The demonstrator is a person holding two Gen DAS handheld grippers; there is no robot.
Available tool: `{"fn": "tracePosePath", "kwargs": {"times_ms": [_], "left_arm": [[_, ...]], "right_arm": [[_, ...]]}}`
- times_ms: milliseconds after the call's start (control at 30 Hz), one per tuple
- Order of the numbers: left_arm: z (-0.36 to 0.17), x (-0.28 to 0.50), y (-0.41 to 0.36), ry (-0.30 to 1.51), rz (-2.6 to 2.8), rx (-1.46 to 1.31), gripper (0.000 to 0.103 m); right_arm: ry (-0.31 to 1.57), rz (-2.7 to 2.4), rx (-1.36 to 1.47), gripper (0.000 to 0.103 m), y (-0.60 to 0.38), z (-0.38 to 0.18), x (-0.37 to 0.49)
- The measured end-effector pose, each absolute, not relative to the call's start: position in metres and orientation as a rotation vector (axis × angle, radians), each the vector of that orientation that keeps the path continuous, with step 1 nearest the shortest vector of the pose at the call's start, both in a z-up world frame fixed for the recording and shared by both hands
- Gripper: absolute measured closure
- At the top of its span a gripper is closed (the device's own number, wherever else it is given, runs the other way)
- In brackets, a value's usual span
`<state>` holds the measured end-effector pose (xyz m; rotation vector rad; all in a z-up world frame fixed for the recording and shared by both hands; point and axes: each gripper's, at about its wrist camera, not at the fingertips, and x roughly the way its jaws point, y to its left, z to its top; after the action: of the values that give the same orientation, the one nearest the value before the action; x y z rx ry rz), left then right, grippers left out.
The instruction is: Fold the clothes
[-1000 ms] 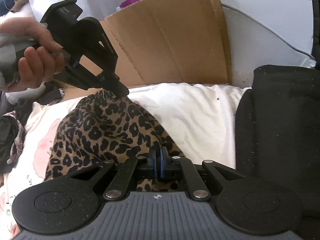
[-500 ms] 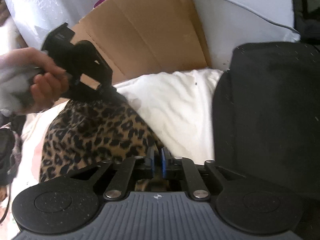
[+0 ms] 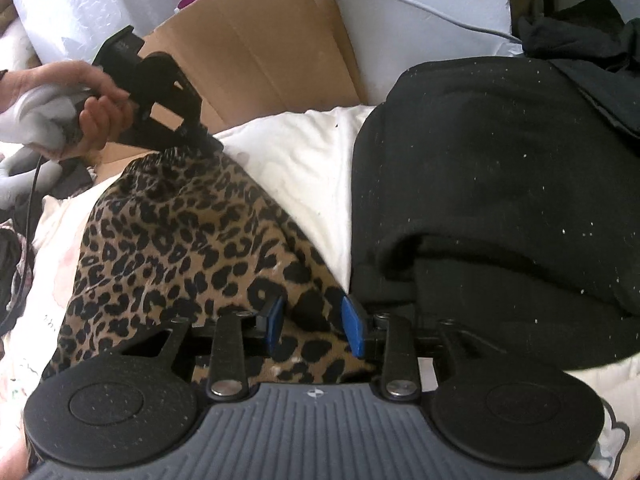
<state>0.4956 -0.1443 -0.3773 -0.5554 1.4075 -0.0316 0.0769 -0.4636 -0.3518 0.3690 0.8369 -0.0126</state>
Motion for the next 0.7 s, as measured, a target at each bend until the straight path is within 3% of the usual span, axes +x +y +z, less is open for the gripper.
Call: {"fn": "tracePosePath", "kwargs": {"times_ms": [567, 700], "left_arm": [[-0.375, 0.498, -0.137, 1.395, -0.031, -0.536, 0.102], [-0.375, 0.497, -0.139, 1.392, -0.026, -0.536, 0.102]], "right_arm": [[0.869, -0.081, 0.317, 0.067, -0.471, -0.357, 0.053], [0.856, -0.093, 0.333, 0.094, -0.471, -0.352, 0.044]]}}
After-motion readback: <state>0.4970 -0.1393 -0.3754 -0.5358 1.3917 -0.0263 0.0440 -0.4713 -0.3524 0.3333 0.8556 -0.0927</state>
